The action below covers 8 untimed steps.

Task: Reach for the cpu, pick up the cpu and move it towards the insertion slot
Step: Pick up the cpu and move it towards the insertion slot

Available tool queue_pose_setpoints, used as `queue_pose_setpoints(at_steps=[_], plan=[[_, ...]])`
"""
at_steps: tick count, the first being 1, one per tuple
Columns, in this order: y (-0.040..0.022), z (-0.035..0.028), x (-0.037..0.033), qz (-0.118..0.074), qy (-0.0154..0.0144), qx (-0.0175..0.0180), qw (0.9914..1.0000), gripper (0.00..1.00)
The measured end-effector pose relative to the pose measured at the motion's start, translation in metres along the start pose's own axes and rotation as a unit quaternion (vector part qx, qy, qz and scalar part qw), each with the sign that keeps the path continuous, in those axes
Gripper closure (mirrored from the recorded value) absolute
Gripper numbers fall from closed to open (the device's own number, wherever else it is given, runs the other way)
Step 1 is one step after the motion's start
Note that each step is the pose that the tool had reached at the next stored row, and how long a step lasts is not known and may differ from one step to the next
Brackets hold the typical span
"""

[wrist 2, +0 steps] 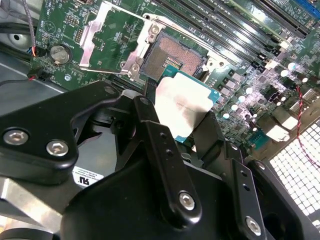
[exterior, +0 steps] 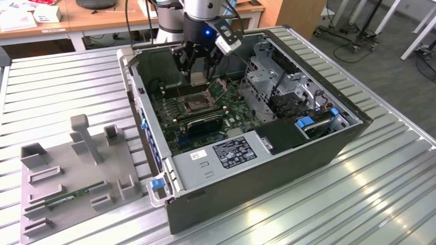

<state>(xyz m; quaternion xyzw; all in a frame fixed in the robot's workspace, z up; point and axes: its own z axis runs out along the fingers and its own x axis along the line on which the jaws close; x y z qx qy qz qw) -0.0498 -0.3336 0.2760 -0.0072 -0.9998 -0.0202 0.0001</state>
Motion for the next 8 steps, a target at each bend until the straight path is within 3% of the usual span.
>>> queue_pose_setpoints(at_steps=[8], plan=[[0.0,0.0003,0.0,0.0,0.0,0.0,1.0,0.46]])
